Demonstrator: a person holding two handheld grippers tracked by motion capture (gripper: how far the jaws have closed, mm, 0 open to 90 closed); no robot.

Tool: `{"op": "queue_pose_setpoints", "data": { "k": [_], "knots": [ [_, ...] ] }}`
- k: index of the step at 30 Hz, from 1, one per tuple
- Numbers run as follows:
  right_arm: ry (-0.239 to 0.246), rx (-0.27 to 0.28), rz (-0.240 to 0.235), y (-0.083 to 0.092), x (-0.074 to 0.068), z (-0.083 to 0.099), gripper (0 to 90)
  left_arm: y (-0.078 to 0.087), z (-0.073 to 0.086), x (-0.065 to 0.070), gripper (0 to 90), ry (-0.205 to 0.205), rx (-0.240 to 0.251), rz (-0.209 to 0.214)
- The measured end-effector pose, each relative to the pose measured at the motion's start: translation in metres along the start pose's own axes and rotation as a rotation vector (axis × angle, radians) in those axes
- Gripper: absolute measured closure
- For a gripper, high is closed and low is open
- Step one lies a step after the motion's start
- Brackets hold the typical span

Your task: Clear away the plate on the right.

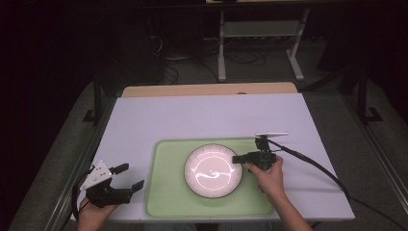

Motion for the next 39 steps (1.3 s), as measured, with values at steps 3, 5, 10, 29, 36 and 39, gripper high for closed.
{"op": "queue_pose_setpoints", "data": {
  "k": [3, 5, 10, 29, 36, 39],
  "knots": [
    [0.001, 0.007, -0.005, 0.001, 0.003, 0.001, 82.0, 0.0, 0.0, 0.0, 15.9, 0.0, -0.004, 0.0],
    [0.008, 0.012, -0.003, 0.003, 0.003, 0.001, 81.8, -0.001, 0.0, 0.0, 15.9, -0.003, -0.005, 0.001],
    [0.022, 0.032, -0.002, 0.008, 0.002, -0.002, 80.2, -0.001, 0.001, 0.0, 15.9, -0.003, -0.006, 0.001],
    [0.216, 0.089, 0.072, 0.029, 0.005, -0.003, 51.2, -0.003, 0.002, 0.001, 15.9, -0.01, -0.017, 0.001],
    [0.298, 0.133, 0.089, 0.04, 0.004, -0.005, 42.2, -0.003, 0.002, 0.001, 15.9, -0.009, -0.017, 0.001],
    [0.34, 0.157, 0.102, 0.045, 0.003, -0.006, 39.2, -0.003, 0.002, 0.001, 15.9, -0.009, -0.018, 0.002]
  ]
}}
Point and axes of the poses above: each handheld gripper's, and its own axes: y roughly backward along the jaws, z roughly out of its underside, x roughly to its right, the point moved 7 cm from there along -y, roughly forward along the jaws, and after that the axes turned 2 degrees about -z, right-handed, at the moved point
